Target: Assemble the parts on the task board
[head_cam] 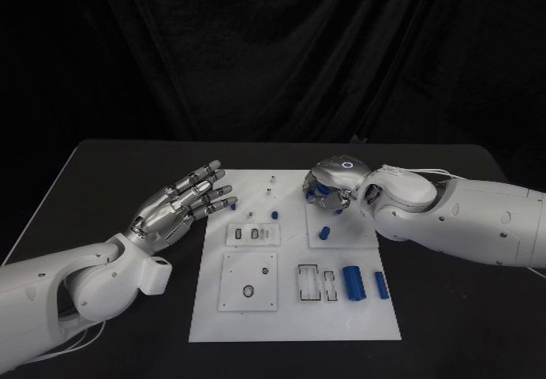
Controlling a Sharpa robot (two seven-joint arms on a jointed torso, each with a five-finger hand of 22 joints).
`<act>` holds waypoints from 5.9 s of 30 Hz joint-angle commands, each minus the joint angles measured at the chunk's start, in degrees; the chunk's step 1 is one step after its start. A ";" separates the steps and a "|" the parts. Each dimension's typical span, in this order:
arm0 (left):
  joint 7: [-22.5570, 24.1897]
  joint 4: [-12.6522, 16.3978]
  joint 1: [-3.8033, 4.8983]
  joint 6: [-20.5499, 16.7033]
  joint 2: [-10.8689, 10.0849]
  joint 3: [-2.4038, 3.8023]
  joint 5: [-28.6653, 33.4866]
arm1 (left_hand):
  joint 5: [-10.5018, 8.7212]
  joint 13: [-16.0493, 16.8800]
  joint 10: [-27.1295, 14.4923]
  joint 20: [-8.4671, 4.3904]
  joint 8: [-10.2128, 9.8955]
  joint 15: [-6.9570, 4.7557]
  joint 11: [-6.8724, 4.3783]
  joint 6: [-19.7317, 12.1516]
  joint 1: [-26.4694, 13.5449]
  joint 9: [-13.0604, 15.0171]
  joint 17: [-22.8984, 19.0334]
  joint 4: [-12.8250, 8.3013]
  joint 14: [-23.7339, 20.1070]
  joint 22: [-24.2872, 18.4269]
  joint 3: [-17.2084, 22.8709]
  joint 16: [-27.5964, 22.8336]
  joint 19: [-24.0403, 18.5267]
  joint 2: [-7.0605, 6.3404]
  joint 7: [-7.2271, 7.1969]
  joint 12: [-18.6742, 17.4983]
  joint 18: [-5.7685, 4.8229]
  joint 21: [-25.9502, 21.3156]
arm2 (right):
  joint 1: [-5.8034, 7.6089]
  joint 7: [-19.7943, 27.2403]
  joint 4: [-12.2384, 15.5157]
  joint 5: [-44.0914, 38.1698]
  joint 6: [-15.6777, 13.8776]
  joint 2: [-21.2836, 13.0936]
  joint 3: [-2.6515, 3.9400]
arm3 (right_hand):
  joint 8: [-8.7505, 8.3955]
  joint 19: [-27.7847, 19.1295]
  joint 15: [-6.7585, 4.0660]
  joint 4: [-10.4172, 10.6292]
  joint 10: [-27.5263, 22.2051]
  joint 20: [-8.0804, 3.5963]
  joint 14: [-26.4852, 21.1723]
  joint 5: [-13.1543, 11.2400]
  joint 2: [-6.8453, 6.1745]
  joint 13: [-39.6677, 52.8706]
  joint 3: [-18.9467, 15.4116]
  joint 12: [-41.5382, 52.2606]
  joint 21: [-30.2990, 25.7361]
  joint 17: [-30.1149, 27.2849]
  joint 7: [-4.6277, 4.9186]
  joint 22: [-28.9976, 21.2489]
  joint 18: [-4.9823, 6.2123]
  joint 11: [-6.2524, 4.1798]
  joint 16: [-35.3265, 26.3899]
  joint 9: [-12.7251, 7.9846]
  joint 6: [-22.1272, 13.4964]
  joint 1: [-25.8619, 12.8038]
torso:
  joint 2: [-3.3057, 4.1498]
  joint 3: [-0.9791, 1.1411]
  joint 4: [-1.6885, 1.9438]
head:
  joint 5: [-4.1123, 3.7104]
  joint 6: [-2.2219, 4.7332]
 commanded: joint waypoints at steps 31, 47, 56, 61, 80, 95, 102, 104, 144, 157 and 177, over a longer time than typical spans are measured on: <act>10.08 -0.34 -0.05 1.42 0.49 0.03 0.05 | -0.18 0.33 0.78 0.10 0.21 0.05 0.41 0.68 -0.86 0.18 -0.02 -0.13 -0.17 -0.07 1.09 -0.08 -0.19 0.01 0.76 0.49 -0.84 -0.33 | 3.25 4.32 -10.14 8.11 -5.64 11.32 0.75 | 0.04 -0.08 -1.27 -0.24 6.48 -1.28 0.45 -7.82 -0.72 0.22 1.89 -4.33 -0.68 0.29 -0.71 0.08 -0.13 -1.24 -1.05 3.67 1.42 2.33 | 0.17 -0.06 0.36 | 1.34 0.56; 10.06 -0.33 -0.05 1.49 0.75 0.03 0.05 | -0.12 0.40 0.95 0.09 0.25 -0.01 0.41 0.81 -0.96 0.19 -0.02 -0.18 -0.19 -0.07 1.31 -0.07 -0.14 0.02 0.90 0.52 -0.83 -0.30 | 2.08 4.80 -14.19 8.16 -3.00 14.71 0.77 | -0.47 -0.11 -1.17 0.39 6.33 -1.22 0.39 -8.54 -0.97 0.16 1.62 -5.47 -0.78 0.09 -0.63 0.06 -0.12 -1.09 -1.28 4.00 0.83 2.00 | 0.03 0.00 0.03 | 1.96 0.39; 10.00 -0.66 -0.05 1.63 1.09 0.03 0.05 | -0.11 0.39 0.92 0.08 0.25 -0.01 0.42 0.80 -0.99 0.19 -0.03 -0.18 -0.23 -0.08 1.40 -0.09 -0.14 0.06 0.96 0.51 -0.82 -0.30 | 1.82 4.84 -14.17 8.16 -2.52 14.89 0.77 | -0.53 -0.11 -1.15 0.46 6.31 -1.21 0.36 -8.58 -0.95 0.16 1.62 -5.58 -0.79 0.01 -0.61 0.07 -0.12 -1.06 -1.33 4.03 0.76 1.98 | 0.02 0.02 -0.08 | 1.86 0.16; 9.93 -0.77 -0.05 1.70 1.27 0.03 0.05 | -0.11 0.38 0.89 0.09 0.22 -0.01 0.44 0.64 -1.02 0.16 -0.03 -0.19 -0.24 -0.08 1.47 -0.09 -0.13 0.07 0.93 0.49 -0.82 -0.29 | 1.78 4.78 -13.97 8.16 -2.34 14.86 0.77 | -0.64 -0.18 -1.12 0.55 6.26 -1.18 0.34 -8.61 -0.96 0.15 1.61 -5.78 -0.86 -0.06 -0.58 -0.04 -0.10 -1.02 -1.38 4.07 0.63 1.96 | 0.08 0.01 -0.02 | 1.69 0.30; 9.15 -1.29 -0.05 1.75 1.68 0.03 0.05 | -0.20 0.34 0.71 0.10 0.11 0.06 0.54 0.28 -1.17 0.09 -0.04 -0.21 -0.32 -0.12 1.79 -0.11 -0.21 0.13 0.96 0.41 -0.84 -0.36 | 1.46 3.10 -14.72 8.16 0.29 15.47 0.77 | -1.64 -0.68 -0.65 1.51 5.35 -0.80 0.12 -9.55 -1.19 0.08 1.54 -7.85 -1.41 -0.53 -0.15 -0.80 0.06 -0.45 -1.81 4.42 -0.47 1.66 | 0.00 0.03 -0.08 | 1.56 -0.11; 8.96 -1.49 -0.06 1.87 1.84 0.03 0.06 | -0.25 0.34 0.64 0.11 0.08 0.11 0.60 0.22 -1.30 0.08 -0.03 -0.21 -0.32 -0.15 2.05 -0.06 -0.25 0.20 1.07 0.38 -0.88 -0.39 | 1.11 2.88 -16.20 8.16 1.71 16.62 0.77 | -3.36 -1.30 0.01 2.34 4.06 -0.18 -0.43 -10.12 -1.53 0.10 1.84 -9.78 -2.10 -1.83 0.65 -1.76 0.27 0.35 -2.68 4.19 -2.35 1.67 | 0.03 -0.03 0.01 | 1.53 -0.19; 8.88 -1.68 -0.06 1.95 1.98 0.03 0.06 | -0.26 0.34 0.63 0.12 0.07 0.15 0.64 0.21 -1.35 0.08 -0.03 -0.21 -0.33 -0.16 2.19 -0.05 -0.26 0.26 1.15 0.37 -0.90 -0.40 | 1.05 2.77 -16.56 8.16 2.26 16.93 0.78 | -5.02 -2.45 0.70 3.28 1.76 0.47 -1.36 -10.57 -2.27 0.09 1.72 -11.44 -3.24 -4.00 1.19 -3.61 0.67 1.14 -3.97 3.69 -4.35 1.12 | 0.04 0.01 0.06 | 1.41 -0.15; 8.87 -1.77 -0.07 1.96 2.01 0.03 0.06 | -0.26 0.33 0.58 0.12 0.07 0.17 0.67 0.18 -1.40 0.07 -0.03 -0.20 -0.33 -0.17 2.31 -0.04 -0.28 0.31 1.22 0.36 -0.92 -0.41 | 1.04 2.77 -16.60 8.16 2.31 16.98 0.78 | -6.30 -2.78 1.11 3.66 -0.19 0.79 -1.64 -10.68 -2.74 -0.01 1.56 -12.47 -3.60 -4.41 1.48 -4.05 0.76 1.62 -4.27 3.15 -6.26 0.91 | 0.03 -0.01 0.04 | 1.41 -0.10; 9.12 -0.49 -0.11 1.39 -0.22 0.03 0.06 | -0.24 0.37 0.57 0.15 0.11 0.31 0.67 0.38 -1.61 0.10 0.07 -0.26 0.03 -0.17 2.82 0.36 -0.19 0.33 1.36 0.37 -1.01 -0.36 | 4.80 1.10 1.60 8.91 2.90 -7.53 -0.02 | -6.71 -5.98 -2.27 6.88 20.49 -1.68 0.17 -8.21 -3.44 73.12 -7.61 63.15 -10.33 14.60 -1.02 -9.56 1.88 -3.10 4.32 -2.61 -8.23 1.19 | -0.35 -0.09 -0.76 | 2.24 -0.19; 8.99 -0.76 -0.13 1.65 -0.14 0.03 0.05 | -0.13 0.36 0.48 0.15 0.10 0.40 0.62 0.30 -1.75 0.09 0.10 -0.23 0.18 -0.17 3.19 0.52 -0.13 0.45 1.36 0.35 -1.08 -0.33 | 3.33 0.00 0.55 8.91 2.02 -7.82 -0.10 | -6.47 4.60 -0.93 10.77 32.63 -0.84 6.05 -7.69 -2.27 86.31 -12.40 68.26 3.31 29.87 -0.19 11.49 -2.22 -1.79 11.45 -1.76 -5.64 -3.59 | -0.19 0.03 -0.70 | 1.92 -0.51; 8.78 -0.96 -0.15 2.04 0.03 0.03 0.05 | -0.08 0.40 0.55 0.15 0.08 0.47 0.67 0.25 -1.86 0.08 0.12 -0.21 0.33 -0.17 3.45 0.68 -0.10 0.51 1.35 0.37 -1.14 -0.32 | 3.09 -2.22 -0.69 7.08 -2.00 -6.22 -0.09 | -7.11 7.99 -1.64 12.18 32.63 -1.55 6.05 -0.39 0.07 86.31 -12.26 68.26 6.14 29.87 -0.49 16.78 -3.63 -2.55 11.45 -2.54 -7.57 -7.13 | -0.36 -0.12 -0.68 | 1.80 -0.65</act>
